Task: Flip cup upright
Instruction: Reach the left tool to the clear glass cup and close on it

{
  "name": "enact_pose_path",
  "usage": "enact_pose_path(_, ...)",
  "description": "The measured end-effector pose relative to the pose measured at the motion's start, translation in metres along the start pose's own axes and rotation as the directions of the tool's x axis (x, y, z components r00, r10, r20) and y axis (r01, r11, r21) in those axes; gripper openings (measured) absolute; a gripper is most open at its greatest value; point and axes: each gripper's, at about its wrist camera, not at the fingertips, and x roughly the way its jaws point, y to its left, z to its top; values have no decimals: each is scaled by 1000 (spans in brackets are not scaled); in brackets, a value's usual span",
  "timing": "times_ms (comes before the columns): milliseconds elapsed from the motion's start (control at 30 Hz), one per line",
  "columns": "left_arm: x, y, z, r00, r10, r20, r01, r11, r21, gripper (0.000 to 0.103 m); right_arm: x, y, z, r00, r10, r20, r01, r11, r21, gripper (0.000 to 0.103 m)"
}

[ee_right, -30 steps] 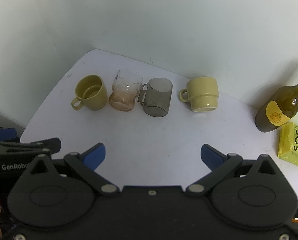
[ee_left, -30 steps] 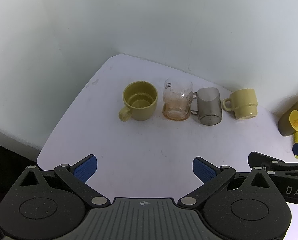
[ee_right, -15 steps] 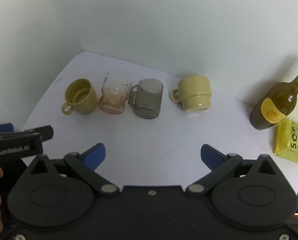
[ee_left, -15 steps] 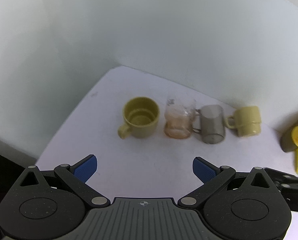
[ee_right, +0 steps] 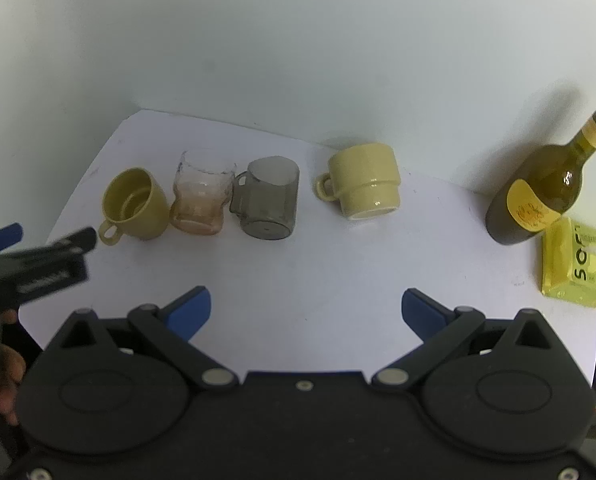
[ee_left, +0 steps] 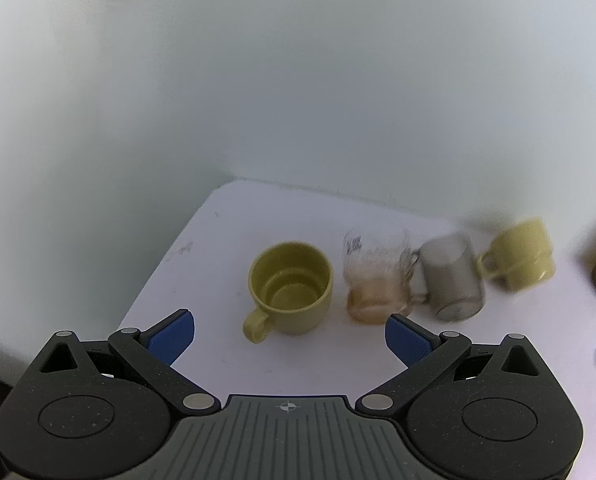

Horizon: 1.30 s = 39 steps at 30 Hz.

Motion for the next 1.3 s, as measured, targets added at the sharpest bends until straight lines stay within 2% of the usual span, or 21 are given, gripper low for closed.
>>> enact_pose_path(200,61,17,0,997,43,-70,-44,999,-16,102,-1,-5,-2,999,-34,-4,34,999,3,103)
enact_pose_path(267,79,18,-1,995,71,-68,-71,997,2,101,-2,-7,-3,999,-42,-4,42,999,9,103)
enact_pose_path(400,104,19,-4,996,54,-71,-50,997,58,93,-4,-15,-6,998,-61,-8,61,998,32,103)
enact_pose_path(500,116,17,-4,995,62,-77,-55,995,84,93,-5,-18,-6,997,-72,-3,72,997,36,103)
enact_pose_path(600,110,12,2,997,56,-47,-51,994,92,93,-6,-22,-8,996,-85,1,84,996,42,103)
enact_pose_path(767,86,-17,17,997,-13,80,-2,981,193,93,-8,-26,-8,995,-98,6,97,994,50,103)
enact_pose_path(900,83,-39,23,992,-88,90,65,971,232,93,-8,-28,-9,995,-97,8,96,994,51,103)
enact_pose_path(967,92,-50,24,991,-115,66,96,966,241,93,-8,-28,-9,995,-95,8,95,994,50,103)
enact_pose_path(1100,112,-59,20,993,-120,-12,119,962,244,87,-8,-31,-9,995,-100,8,99,994,54,103)
enact_pose_path(1300,127,-75,24,990,-109,-95,128,965,229,85,-6,-39,-11,994,-106,-1,106,991,87,103)
